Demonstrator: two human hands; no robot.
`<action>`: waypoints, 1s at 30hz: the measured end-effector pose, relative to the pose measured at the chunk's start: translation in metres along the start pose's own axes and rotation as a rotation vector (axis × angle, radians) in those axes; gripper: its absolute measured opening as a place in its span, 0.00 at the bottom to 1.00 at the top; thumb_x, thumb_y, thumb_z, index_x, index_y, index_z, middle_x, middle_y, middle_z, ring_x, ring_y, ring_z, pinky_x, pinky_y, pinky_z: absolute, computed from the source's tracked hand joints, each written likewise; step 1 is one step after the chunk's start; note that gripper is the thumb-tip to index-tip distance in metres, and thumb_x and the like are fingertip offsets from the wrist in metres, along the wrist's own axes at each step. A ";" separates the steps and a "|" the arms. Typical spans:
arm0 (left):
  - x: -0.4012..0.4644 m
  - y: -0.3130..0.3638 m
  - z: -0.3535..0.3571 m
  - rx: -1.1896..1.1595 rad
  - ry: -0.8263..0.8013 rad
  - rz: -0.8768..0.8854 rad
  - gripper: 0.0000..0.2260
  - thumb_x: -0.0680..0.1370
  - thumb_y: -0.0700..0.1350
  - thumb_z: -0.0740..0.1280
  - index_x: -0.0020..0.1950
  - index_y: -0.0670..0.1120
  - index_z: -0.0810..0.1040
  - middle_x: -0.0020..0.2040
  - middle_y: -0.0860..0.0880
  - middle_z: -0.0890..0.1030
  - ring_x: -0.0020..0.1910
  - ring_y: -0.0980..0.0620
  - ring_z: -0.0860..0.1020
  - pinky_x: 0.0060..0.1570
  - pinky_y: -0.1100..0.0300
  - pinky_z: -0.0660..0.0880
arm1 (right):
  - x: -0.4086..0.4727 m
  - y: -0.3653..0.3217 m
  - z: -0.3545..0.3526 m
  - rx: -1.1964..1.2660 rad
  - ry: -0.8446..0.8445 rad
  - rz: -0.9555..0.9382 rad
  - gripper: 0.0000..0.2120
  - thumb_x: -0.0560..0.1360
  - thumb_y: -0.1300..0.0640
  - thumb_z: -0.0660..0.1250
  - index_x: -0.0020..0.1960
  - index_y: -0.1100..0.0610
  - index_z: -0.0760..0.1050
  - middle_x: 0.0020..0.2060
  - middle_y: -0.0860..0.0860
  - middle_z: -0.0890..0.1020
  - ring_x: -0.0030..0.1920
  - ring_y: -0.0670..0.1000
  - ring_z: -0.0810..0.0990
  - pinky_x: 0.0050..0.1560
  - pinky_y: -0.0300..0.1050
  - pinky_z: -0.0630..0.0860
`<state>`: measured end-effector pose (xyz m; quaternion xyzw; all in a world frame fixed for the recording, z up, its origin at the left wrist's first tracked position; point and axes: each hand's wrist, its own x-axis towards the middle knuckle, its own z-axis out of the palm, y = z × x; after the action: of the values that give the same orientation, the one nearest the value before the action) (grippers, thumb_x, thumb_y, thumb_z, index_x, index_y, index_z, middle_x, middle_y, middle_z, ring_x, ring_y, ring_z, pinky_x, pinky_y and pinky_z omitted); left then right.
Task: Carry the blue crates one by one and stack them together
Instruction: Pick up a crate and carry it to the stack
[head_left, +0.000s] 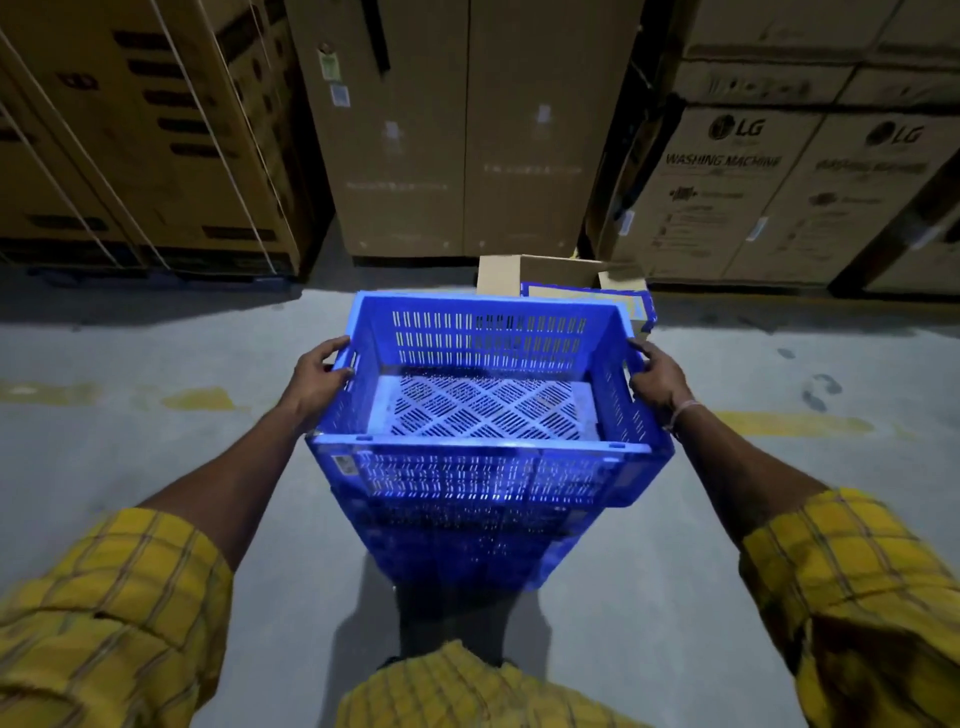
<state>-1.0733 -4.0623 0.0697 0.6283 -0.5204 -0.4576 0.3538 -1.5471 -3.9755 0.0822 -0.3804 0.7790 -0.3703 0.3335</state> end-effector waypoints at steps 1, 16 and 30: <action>0.009 -0.003 0.002 0.007 -0.005 -0.007 0.23 0.80 0.35 0.66 0.73 0.52 0.73 0.57 0.39 0.80 0.46 0.43 0.82 0.46 0.48 0.82 | 0.004 -0.002 0.005 0.011 -0.007 0.016 0.35 0.64 0.59 0.65 0.72 0.49 0.71 0.59 0.57 0.81 0.57 0.60 0.81 0.60 0.59 0.78; 0.041 -0.020 -0.019 0.003 -0.091 0.019 0.25 0.82 0.38 0.66 0.78 0.51 0.67 0.66 0.45 0.78 0.57 0.48 0.79 0.59 0.48 0.78 | -0.003 -0.006 0.035 -0.156 -0.054 0.033 0.31 0.78 0.64 0.62 0.78 0.44 0.62 0.63 0.54 0.79 0.57 0.61 0.80 0.58 0.59 0.78; 0.048 -0.045 -0.011 0.152 -0.020 0.150 0.21 0.85 0.49 0.59 0.79 0.54 0.65 0.72 0.49 0.75 0.65 0.48 0.77 0.64 0.46 0.76 | 0.011 0.012 0.049 -0.510 0.033 -0.124 0.34 0.77 0.63 0.63 0.80 0.51 0.56 0.57 0.66 0.77 0.54 0.68 0.78 0.55 0.57 0.75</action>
<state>-1.0463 -4.0999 0.0215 0.6081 -0.6026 -0.3951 0.3331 -1.5174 -3.9957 0.0449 -0.4933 0.8276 -0.1879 0.1909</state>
